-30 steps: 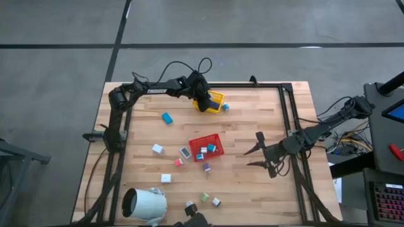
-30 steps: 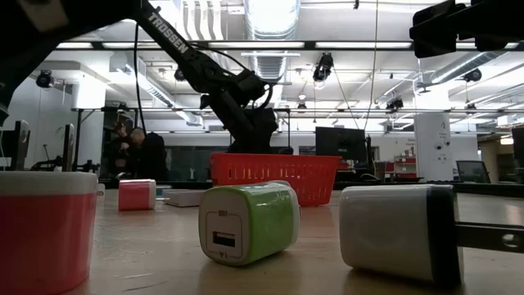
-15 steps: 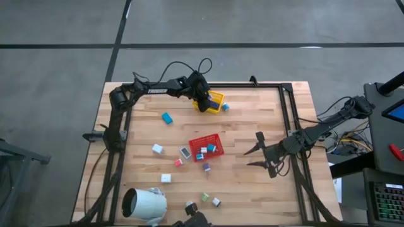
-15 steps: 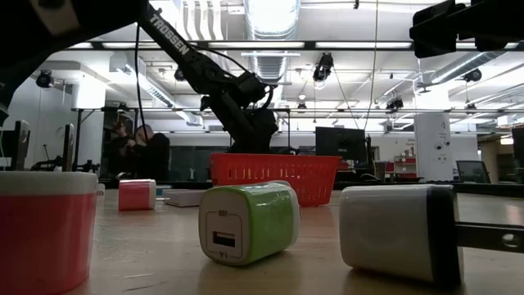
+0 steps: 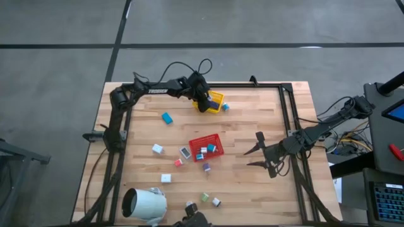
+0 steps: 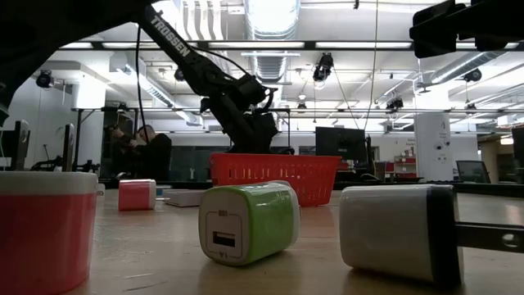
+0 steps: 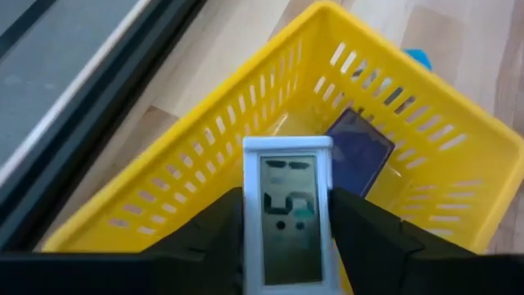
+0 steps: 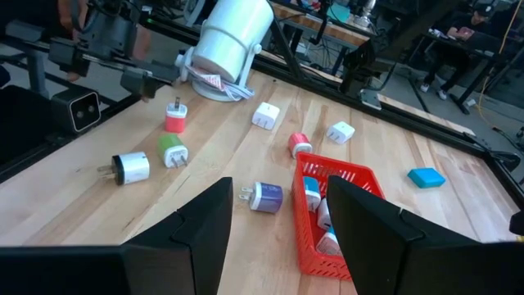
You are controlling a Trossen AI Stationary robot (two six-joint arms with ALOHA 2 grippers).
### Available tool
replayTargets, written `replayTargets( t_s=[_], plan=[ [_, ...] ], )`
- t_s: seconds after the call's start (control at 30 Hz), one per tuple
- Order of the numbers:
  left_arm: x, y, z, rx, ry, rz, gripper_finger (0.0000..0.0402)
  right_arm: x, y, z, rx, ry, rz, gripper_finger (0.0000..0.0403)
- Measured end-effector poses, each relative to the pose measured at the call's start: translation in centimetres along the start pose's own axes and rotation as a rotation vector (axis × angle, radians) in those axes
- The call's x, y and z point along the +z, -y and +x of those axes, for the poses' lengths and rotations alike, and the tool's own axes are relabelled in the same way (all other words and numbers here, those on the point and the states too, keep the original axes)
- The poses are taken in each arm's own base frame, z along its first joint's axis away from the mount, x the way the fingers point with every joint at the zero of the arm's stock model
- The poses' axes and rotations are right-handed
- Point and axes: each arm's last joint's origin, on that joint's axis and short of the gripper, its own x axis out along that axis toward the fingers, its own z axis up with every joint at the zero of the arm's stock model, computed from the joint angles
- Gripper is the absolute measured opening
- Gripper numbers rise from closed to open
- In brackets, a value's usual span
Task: Pick & Place Office items
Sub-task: Put the top white digital clock into the yellow bin, then put the blue and white charger adapter into the red bin
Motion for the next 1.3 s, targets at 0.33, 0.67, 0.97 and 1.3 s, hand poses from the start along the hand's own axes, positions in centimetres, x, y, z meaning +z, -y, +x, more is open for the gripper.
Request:
replayTargets(
  t_s=[0.33,0.67,0.97,1.3],
  plan=[
    [0.9,0.8,-0.4,-0.009,0.047,0.051,0.0206,0.0,0.0,0.0,0.000,-0.001,0.000,0.0196],
    [2.9,1.9,-1.7,-0.010,0.141,0.140,0.0208,0.0,0.0,0.0,0.001,-0.003,0.000,0.0196],
    [4.3,4.3,-5.7,-0.022,0.254,0.232,0.0208,-0.2,0.0,0.0,0.002,-0.009,0.005,0.0196],
    [1.1,6.8,-10.3,-0.032,0.603,0.300,0.0208,-0.2,0.0,0.0,0.000,0.003,-0.008,0.0196]
  ],
)
